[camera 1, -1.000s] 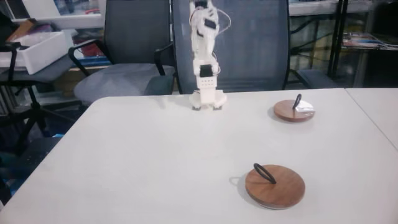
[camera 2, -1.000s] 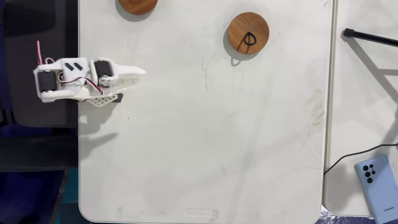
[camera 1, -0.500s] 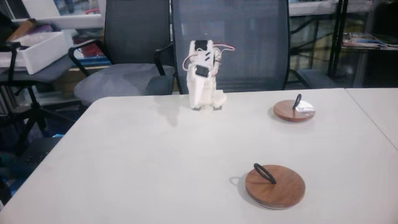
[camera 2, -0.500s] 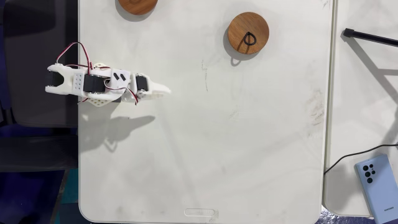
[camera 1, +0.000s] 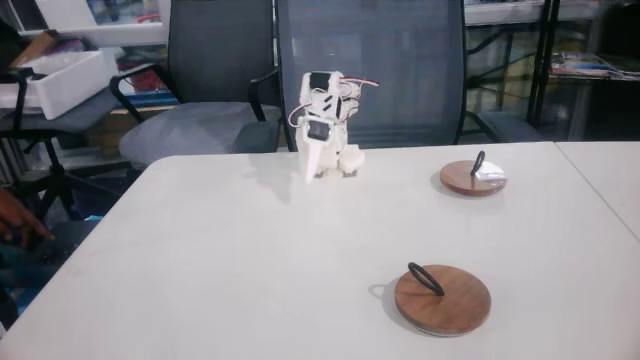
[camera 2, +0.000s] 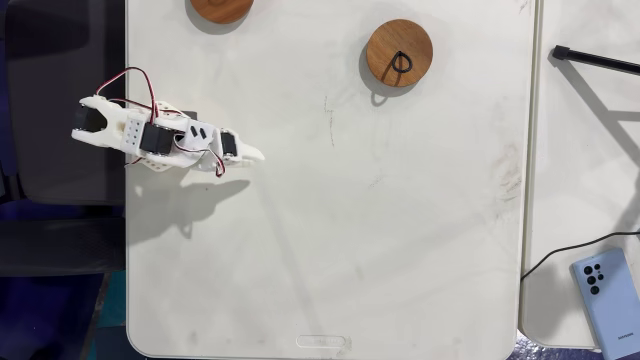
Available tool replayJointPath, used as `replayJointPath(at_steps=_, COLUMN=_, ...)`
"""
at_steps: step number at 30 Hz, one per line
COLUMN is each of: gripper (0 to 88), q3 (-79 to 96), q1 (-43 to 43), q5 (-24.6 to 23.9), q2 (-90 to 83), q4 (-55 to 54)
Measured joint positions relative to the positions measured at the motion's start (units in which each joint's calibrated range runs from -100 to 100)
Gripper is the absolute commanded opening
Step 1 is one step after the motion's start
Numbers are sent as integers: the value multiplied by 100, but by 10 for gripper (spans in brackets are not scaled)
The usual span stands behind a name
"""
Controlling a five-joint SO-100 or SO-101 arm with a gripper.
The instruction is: Pick the lid with the red cross and place it on the side.
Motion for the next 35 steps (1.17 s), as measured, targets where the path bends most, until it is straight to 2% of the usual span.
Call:
replayJointPath(at_steps=4, gripper=100, q3=18, q1=0, q5=487, q2=0, q4=43)
replayJointPath(at_steps=7, gripper=100, q3=18, q1=0, q5=632, q2=0, q4=77)
replayJointPath(at_steps=35, gripper=101, q3=18, q1=105, q5=726, q2=0, q4=77)
